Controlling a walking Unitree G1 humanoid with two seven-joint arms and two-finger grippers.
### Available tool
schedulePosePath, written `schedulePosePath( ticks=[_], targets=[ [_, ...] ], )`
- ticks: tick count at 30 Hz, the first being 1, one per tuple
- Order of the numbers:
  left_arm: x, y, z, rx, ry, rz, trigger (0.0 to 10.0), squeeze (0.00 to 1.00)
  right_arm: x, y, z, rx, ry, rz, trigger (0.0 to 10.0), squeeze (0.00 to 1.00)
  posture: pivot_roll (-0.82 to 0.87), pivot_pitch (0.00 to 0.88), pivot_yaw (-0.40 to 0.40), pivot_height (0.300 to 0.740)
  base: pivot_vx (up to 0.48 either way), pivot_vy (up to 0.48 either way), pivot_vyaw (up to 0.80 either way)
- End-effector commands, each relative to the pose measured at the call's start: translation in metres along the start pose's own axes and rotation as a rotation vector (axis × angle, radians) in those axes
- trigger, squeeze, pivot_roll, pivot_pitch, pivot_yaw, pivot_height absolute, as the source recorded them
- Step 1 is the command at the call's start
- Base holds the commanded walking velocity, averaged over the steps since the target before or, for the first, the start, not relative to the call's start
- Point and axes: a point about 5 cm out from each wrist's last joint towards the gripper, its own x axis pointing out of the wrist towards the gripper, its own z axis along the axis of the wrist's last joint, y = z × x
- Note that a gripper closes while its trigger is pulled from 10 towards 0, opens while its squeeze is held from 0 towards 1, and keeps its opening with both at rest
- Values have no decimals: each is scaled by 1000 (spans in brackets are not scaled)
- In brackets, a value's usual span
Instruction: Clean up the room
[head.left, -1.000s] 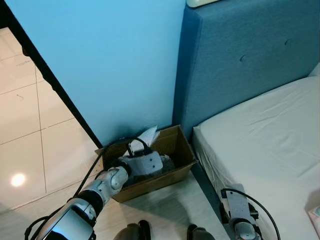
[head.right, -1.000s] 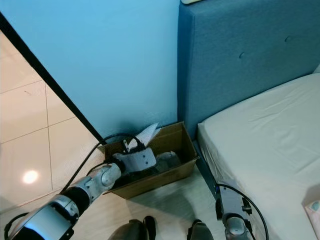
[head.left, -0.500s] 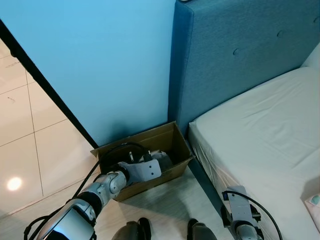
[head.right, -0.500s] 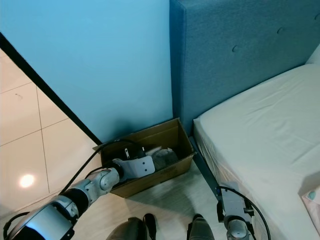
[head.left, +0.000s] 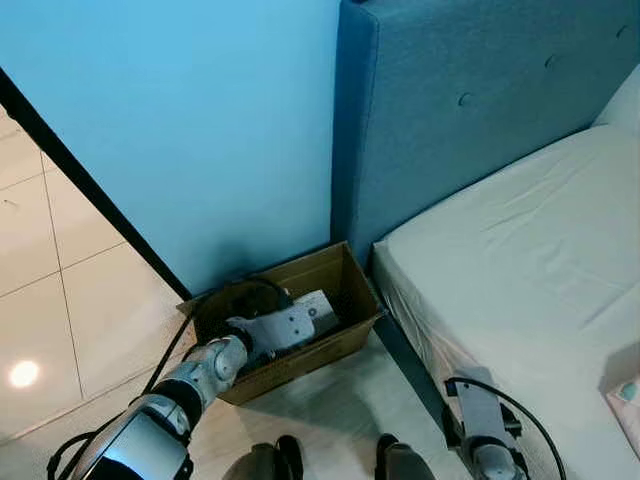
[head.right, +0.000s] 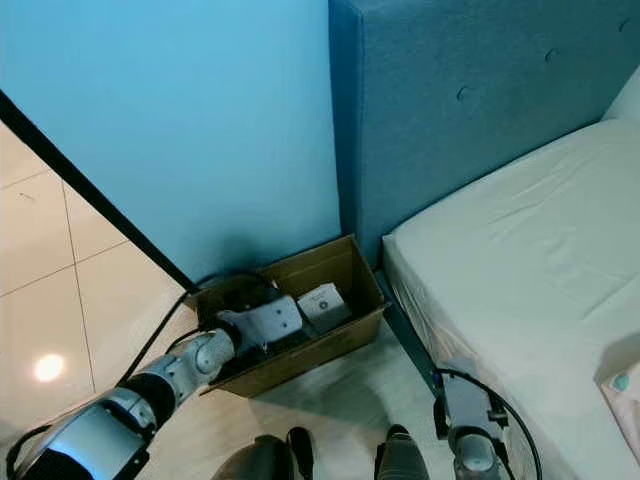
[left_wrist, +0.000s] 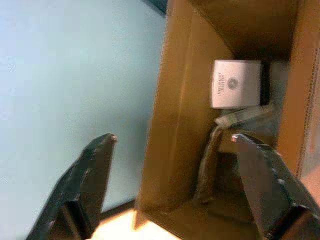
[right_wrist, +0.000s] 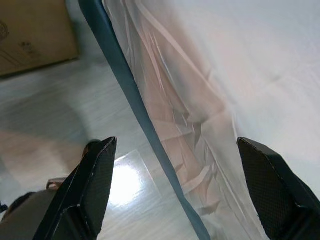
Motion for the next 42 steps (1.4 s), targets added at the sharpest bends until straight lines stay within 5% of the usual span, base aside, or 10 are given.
schedulePosePath(
  ticks=[1, 2, 3, 4, 7, 8, 11, 21, 27, 42],
  targets=[
    [-12, -14, -24, -193, 103, -13, 10000, 1000, -3, 3, -12, -15, 53, 23, 10000, 0, -146, 273, 97, 710, 0, 0, 0],
    [-16, -19, -31, -335, 135, -17, 10000, 961, -3, 5, -11, -16, 59, 34, 10000, 0, -145, 261, 95, 710, 0, 0, 0],
    [-20, -26, -36, -489, 163, -29, 10000, 149, -2, 6, -11, -12, 70, 46, 10000, 0, -141, 235, 91, 710, 0, 0, 0],
    [-22, -30, -39, -578, 176, -39, 10000, 0, -1, 7, -11, -9, 78, 55, 10000, 0, -141, 235, 91, 710, 0, 0, 0],
    [-31, -42, -50, -763, 217, -41, 10000, 0, -2, 11, -14, -27, 105, 79, 10000, 0, -138, 214, 86, 710, 0, 0, 0],
    [-40, -51, -61, -887, 262, -29, 10000, 0, -5, 14, -21, -38, 142, 105, 10000, 0, -134, 176, 75, 710, 0, 0, 0],
    [-56, -67, -77, -1027, 330, -18, 10000, 0, -10, 20, -33, -54, 206, 150, 10000, 0, -126, 147, 61, 710, 0, 0, 0],
    [-138, -133, -131, -1136, 730, -9, 10000, 0, -35, 29, -80, -136, 423, 265, 10000, 0, -95, 28, 13, 710, 0, 0, 0],
    [-148, -138, -137, -1192, 776, 21, 10000, 0, -43, 23, -93, -149, 483, 266, 10000, 0, -95, 0, 16, 710, 0, 0, 0],
    [-137, -139, -127, -1175, 761, -60, 10000, 0, -58, 28, -113, -200, 557, 309, 10000, 0, -110, 0, 46, 710, 0, 0, 0]
  ],
)
